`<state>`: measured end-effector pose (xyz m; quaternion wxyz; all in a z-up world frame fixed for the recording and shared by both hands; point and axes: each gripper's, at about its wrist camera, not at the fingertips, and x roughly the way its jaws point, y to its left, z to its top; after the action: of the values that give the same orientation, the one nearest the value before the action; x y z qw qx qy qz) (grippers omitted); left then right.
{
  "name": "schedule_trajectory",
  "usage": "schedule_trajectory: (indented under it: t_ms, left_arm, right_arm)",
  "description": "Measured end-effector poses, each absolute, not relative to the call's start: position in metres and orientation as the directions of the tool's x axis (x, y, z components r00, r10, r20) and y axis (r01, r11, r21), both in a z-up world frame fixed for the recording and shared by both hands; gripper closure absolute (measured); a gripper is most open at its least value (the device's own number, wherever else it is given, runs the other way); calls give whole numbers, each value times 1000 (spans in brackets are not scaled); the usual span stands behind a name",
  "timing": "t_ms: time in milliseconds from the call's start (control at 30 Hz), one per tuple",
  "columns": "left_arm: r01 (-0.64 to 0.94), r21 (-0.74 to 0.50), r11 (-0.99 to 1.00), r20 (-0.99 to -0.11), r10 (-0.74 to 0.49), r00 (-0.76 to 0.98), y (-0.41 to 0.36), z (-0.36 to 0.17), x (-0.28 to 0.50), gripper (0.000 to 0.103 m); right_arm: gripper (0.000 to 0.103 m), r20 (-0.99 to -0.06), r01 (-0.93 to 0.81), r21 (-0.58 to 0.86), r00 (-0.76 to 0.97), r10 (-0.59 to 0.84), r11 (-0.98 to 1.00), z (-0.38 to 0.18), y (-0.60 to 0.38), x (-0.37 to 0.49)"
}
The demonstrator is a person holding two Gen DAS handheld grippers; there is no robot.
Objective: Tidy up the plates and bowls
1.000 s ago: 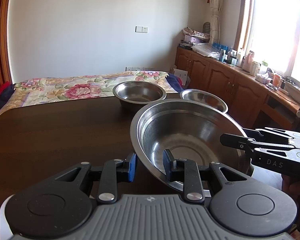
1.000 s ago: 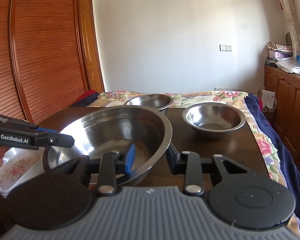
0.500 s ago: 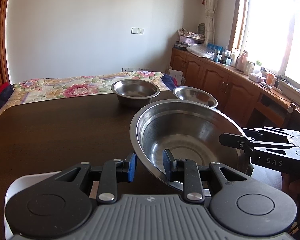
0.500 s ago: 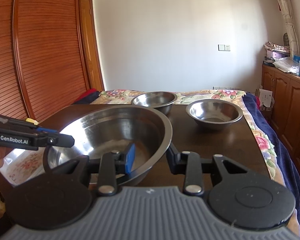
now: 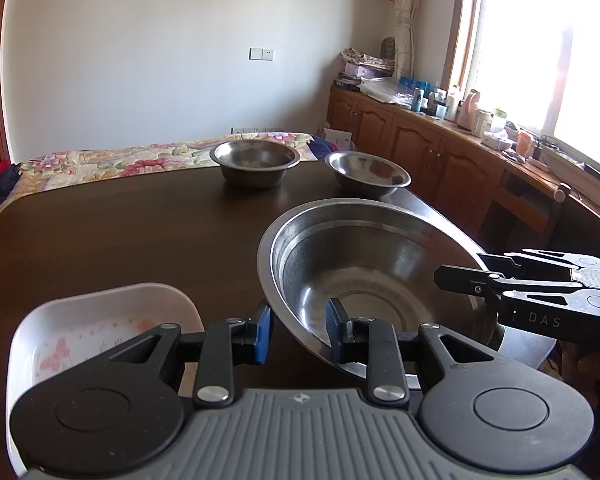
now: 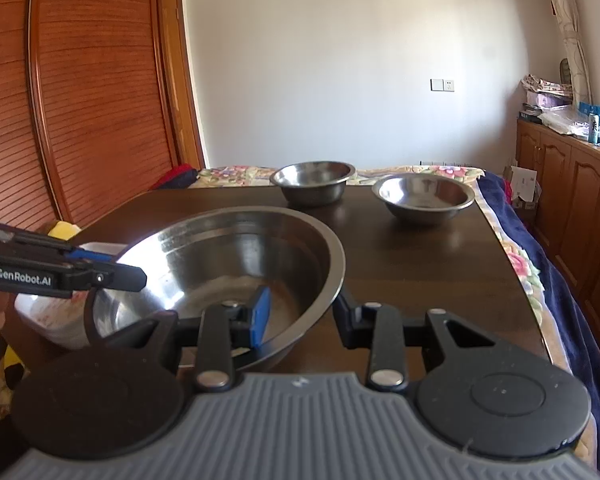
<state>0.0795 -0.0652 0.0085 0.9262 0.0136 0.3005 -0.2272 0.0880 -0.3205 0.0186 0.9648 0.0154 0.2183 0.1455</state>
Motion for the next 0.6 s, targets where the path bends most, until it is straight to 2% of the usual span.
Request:
schedule_trajectory:
  t_ms: [600]
  left_arm:
    - [439, -101, 893, -570, -413, 710, -65, 0, 54, 73]
  right_arm:
    - [66, -431, -261, 82, 861, 271, 962, 13, -318, 66]
